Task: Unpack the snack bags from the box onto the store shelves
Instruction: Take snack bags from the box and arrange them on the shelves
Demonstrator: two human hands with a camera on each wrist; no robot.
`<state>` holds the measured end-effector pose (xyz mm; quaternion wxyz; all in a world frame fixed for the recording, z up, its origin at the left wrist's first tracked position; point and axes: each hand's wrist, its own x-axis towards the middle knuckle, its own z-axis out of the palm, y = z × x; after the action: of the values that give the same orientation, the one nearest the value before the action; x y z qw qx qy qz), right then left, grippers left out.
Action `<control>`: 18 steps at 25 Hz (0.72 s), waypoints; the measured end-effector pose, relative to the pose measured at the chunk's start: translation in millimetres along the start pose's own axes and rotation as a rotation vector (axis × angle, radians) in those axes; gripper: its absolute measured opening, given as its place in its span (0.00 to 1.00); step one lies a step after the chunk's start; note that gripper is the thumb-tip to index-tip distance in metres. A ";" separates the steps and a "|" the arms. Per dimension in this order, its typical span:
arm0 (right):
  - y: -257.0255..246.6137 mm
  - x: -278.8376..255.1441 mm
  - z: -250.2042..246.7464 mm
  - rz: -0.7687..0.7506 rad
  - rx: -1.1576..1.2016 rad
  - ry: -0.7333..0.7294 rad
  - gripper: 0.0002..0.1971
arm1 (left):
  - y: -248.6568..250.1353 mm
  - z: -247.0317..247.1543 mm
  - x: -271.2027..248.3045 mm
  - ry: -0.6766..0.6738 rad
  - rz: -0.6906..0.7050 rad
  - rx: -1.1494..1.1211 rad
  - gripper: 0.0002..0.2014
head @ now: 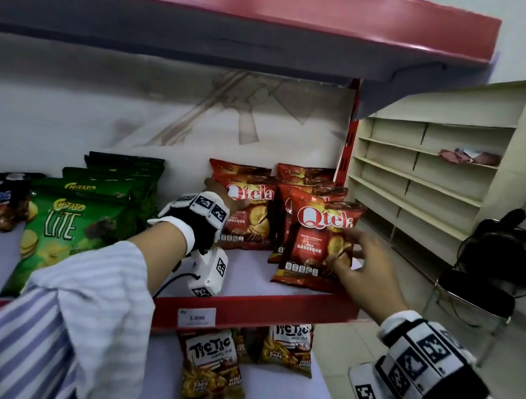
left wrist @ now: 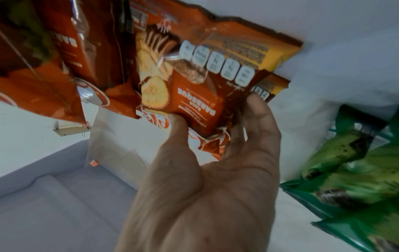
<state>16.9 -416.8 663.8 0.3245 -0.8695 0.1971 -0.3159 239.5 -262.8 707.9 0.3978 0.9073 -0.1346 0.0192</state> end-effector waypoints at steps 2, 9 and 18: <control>-0.2 -5.7 -0.5 -0.032 -0.003 0.026 0.25 | 5.1 -11.1 -3.6 -0.009 0.004 0.029 0.45; -9.3 -29.1 5.2 -0.110 0.064 0.178 0.22 | 13.0 -62.1 -45.7 -0.100 0.048 0.063 0.33; -55.2 -79.7 35.9 -0.149 0.299 0.245 0.04 | -39.2 -62.5 -123.0 -0.099 0.110 -0.306 0.10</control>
<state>-8.7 -318.1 647.1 0.3994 -0.7790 0.1213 -0.4679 135.7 -163.8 705.1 0.5227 0.8272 -0.2047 -0.0244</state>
